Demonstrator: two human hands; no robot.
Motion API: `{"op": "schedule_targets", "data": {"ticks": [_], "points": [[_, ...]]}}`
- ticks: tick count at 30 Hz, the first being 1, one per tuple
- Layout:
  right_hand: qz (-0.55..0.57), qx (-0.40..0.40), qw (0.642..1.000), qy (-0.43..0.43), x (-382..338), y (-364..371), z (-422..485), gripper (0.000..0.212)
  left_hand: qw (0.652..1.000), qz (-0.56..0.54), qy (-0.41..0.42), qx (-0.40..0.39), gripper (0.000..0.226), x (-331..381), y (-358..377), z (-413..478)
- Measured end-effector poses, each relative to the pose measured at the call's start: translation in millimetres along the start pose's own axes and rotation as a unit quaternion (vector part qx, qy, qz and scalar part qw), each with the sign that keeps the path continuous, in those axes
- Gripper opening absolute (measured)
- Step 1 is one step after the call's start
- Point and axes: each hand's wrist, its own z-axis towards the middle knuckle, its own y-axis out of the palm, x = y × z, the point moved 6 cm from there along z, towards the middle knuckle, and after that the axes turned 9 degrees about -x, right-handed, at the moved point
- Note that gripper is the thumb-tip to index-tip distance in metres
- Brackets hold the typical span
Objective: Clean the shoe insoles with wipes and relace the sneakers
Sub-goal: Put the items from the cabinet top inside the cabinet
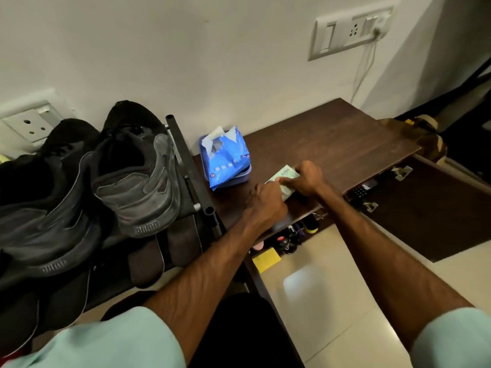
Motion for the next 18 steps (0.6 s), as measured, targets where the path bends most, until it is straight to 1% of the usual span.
{"op": "schedule_targets", "data": {"ticks": [2, 3, 5, 6, 7, 8, 10, 12, 14, 15, 17, 18], "points": [[0.055, 0.029, 0.998, 0.03, 25, -7, -27, 0.035, 1.0, -0.008, 0.025, -0.001, 0.035, 13, 4, -11], [0.101, 0.054, 0.993, 0.042, 40, -9, -41, 0.031, 0.999, 0.005, 0.029, -0.012, 0.032, 17, 6, -18], [0.224, 0.113, 0.966, 0.06, 72, -11, -71, 0.025, 0.999, 0.019, 0.025, -0.026, 0.033, 20, 19, -23], [0.303, 0.133, 0.941, 0.075, 88, -9, -87, 0.023, 0.999, 0.022, 0.032, -0.025, 0.04, 22, 24, -24], [0.381, 0.147, 0.908, 0.098, 106, -4, -105, 0.02, 0.999, 0.024, 0.04, -0.024, 0.048, 26, 30, -26], [0.444, 0.156, 0.873, 0.126, 123, 4, -122, 0.019, 0.998, 0.029, 0.05, -0.019, 0.048, 27, 36, -24], [0.524, 0.157, 0.814, 0.193, 157, 28, -148, 0.021, 0.997, 0.055, 0.051, -0.023, 0.031, 34, 44, -22], [0.571, 0.145, 0.767, 0.253, 186, 58, -157, 0.019, 0.995, 0.077, 0.065, -0.023, 0.018, 44, 44, -22], [0.603, 0.141, 0.724, 0.304, 206, 91, -154, 0.018, 0.992, 0.097, 0.077, -0.019, 0.021, 45, 43, -15], [0.606, 0.137, 0.711, 0.329, 213, 107, -150, 0.019, 0.991, 0.107, 0.08, -0.022, 0.022, 45, 44, -10], [0.587, 0.119, 0.712, 0.367, 222, 138, -137, 0.022, 0.99, 0.114, 0.077, -0.025, 0.019, 46, 43, -2], [0.57, 0.119, 0.719, 0.379, 225, 151, -129, 0.026, 0.989, 0.121, 0.076, -0.029, 0.016, 47, 41, 0]]}}
